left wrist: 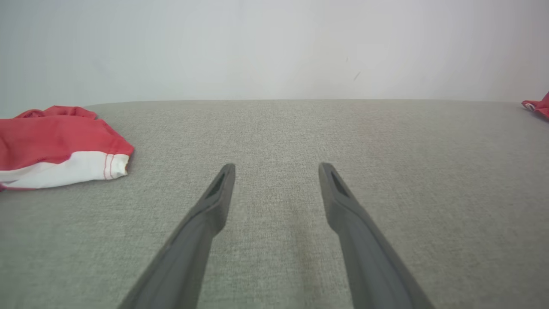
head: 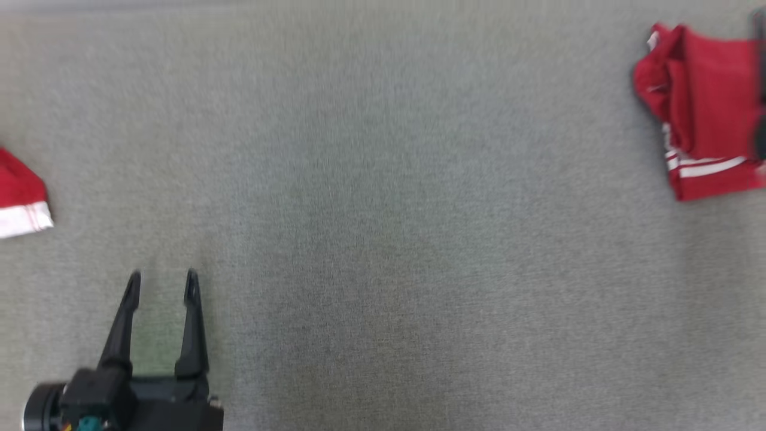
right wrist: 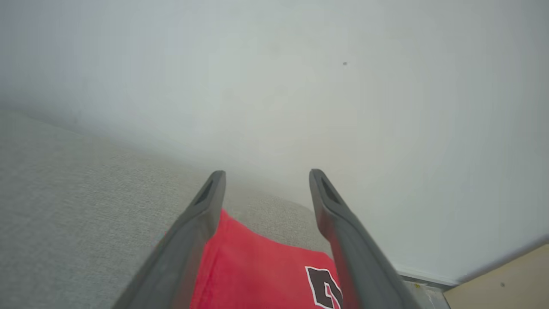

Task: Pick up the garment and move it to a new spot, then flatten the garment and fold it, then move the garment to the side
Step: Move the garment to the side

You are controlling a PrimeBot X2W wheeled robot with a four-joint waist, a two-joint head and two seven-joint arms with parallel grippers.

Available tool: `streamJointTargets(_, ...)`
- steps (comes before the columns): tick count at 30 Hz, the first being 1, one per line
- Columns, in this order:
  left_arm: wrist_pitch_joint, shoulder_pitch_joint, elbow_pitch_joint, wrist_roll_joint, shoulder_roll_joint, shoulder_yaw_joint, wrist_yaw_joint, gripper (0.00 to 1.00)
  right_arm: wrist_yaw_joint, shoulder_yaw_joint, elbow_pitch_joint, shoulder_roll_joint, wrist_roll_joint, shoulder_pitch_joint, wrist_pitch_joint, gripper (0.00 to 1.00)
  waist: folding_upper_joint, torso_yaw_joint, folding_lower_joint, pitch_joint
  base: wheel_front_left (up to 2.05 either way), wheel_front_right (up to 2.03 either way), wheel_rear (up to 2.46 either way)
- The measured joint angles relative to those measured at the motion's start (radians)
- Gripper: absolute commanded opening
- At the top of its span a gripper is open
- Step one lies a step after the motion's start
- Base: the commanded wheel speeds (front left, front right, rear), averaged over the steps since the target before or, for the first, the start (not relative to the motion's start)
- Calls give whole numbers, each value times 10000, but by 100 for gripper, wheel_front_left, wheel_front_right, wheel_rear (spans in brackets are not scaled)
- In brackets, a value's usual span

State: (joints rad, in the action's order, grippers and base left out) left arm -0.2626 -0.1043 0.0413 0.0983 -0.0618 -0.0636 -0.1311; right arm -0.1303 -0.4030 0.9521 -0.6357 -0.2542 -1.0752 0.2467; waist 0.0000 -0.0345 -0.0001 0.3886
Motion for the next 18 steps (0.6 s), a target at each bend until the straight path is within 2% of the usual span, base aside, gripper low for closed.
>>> streamJointTargets(4, 0, 467, 190, 12, 46, -138, -2, 100, 0, 353, -708, 863, -180, 918, 136, 100, 0, -53, 0, -573, 0, 0, 0)
streamJointTargets(11, 0, 888, 339, 100, 86, -293, -2, 100, 0, 1659, -3572, 1912, -159, 3650, 167, 100, -2, -65, -1, -1504, 0, 0, 0)
streamJointTargets(18, 0, 1085, 399, 105, 102, -290, 0, 100, 0, 2767, -4976, 3275, -474, 6357, 169, 100, -2, 93, -1, -2203, 0, 0, 0)
